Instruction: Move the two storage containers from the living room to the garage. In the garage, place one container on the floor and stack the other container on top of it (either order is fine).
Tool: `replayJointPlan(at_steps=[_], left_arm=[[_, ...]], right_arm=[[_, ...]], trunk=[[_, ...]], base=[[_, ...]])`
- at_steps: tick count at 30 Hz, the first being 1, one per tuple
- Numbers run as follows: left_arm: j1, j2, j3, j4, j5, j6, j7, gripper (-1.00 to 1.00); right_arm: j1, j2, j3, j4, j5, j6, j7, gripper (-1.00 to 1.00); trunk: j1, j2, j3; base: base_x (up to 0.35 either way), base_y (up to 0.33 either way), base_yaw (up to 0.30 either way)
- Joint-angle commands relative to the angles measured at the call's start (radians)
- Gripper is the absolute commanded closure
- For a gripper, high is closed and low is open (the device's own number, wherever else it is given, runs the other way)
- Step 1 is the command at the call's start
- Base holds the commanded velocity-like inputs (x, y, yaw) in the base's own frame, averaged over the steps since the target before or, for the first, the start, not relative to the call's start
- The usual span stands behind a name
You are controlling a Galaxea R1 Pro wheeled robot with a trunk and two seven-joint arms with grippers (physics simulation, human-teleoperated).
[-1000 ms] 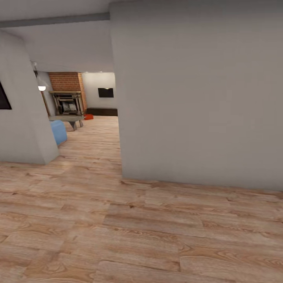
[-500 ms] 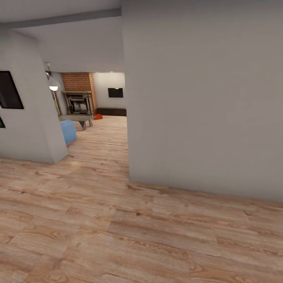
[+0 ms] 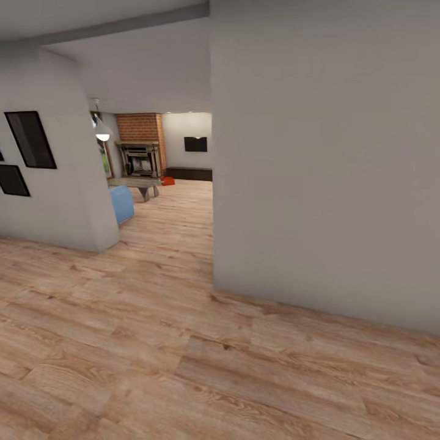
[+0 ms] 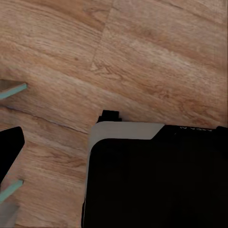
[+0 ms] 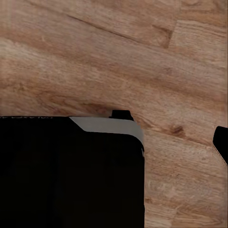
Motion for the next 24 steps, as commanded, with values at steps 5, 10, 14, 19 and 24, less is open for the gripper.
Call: replayJointPlan(at_steps=[5, 10, 14, 19, 24], left_arm=[[-0.001, 0.000, 0.001, 0.000, 0.007, 0.000, 0.002, -1.00], [-0.001, 0.000, 0.001, 0.000, 0.007, 0.000, 0.002, -1.00], [-0.001, 0.000, 0.001, 0.000, 0.007, 0.000, 0.002, -1.00], [-0.001, 0.001, 0.001, 0.000, 0.007, 0.000, 0.002, -1.00], [-0.001, 0.001, 0.001, 0.000, 0.007, 0.000, 0.002, -1.00]], right_arm=[[-0.001, 0.003, 0.008, 0.003, -0.010, -0.002, -0.001, -1.00], [-0.001, 0.002, 0.007, 0.002, -0.011, -0.005, -0.001, -1.00], [-0.001, 0.002, 0.007, 0.002, -0.011, -0.006, -0.001, -1.00], [-0.001, 0.002, 0.007, 0.002, -0.010, -0.006, -0.001, -1.00], [-0.001, 0.002, 0.007, 0.002, -0.009, -0.006, -0.001, -1.00]], trunk=[[0.001, -0.002, -0.002], [0.001, -0.002, -0.002], [0.001, -0.002, -0.002], [0.001, -0.002, -0.002], [0.001, -0.002, -0.002]], base=[[0.323, 0.000, 0.004], [0.323, 0.000, 0.158], [0.323, 0.000, 0.256], [0.323, 0.000, 0.271], [0.323, 0.000, 0.272]])
